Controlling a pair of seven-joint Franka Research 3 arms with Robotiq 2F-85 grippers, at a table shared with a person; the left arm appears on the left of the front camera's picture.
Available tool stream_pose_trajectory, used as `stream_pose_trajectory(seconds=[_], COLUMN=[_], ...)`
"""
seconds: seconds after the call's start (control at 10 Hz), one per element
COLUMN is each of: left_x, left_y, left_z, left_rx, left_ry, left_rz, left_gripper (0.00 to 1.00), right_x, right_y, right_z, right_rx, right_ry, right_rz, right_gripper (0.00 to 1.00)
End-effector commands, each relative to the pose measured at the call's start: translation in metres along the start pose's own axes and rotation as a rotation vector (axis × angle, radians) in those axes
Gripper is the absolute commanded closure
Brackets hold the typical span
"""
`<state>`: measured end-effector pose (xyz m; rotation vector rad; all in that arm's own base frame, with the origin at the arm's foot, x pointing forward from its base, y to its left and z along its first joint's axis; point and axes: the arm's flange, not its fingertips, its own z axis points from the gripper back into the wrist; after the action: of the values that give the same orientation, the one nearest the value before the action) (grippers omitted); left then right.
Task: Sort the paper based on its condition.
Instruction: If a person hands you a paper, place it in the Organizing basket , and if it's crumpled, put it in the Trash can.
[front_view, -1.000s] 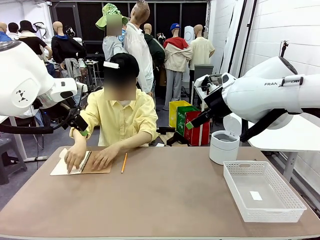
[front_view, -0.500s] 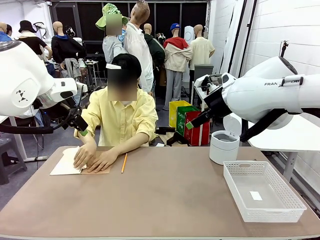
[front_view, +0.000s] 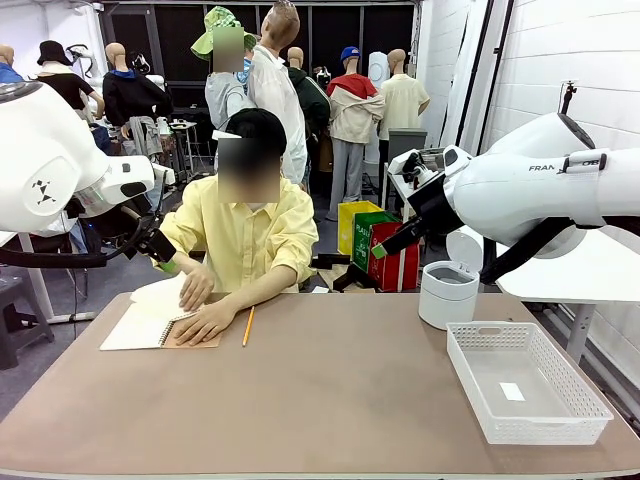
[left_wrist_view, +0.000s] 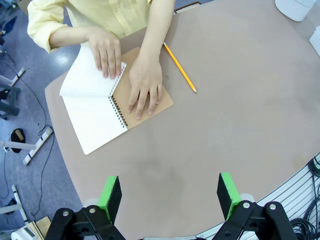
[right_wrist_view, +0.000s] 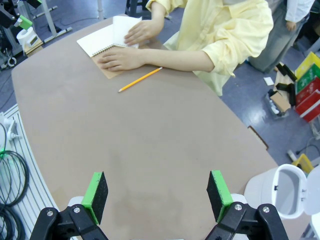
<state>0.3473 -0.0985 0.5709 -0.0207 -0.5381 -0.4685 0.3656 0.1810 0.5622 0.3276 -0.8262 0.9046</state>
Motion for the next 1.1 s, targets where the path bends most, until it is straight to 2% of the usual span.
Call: stream_pose_trajectory(seconds=[0.0,1.0], left_x=[-0.0003,-0.0003], left_y=[0.0009,0.0009], left_z=[0.0012,0.0012], left_rx=[0.006,0.006], left_ry=[-0.001,-0.001], left_rz=[-0.003,-0.003], left_gripper=[0.00,0.00], right_x=[-0.0027,-0.0027], right_y=[0.0008,0.0008], right_z=[0.0000,0.0000], right_rx=[0.006,0.006], right_ry=[0.001,0.001], right_rz=[-0.003,-0.003], right_gripper=[0.00,0.00])
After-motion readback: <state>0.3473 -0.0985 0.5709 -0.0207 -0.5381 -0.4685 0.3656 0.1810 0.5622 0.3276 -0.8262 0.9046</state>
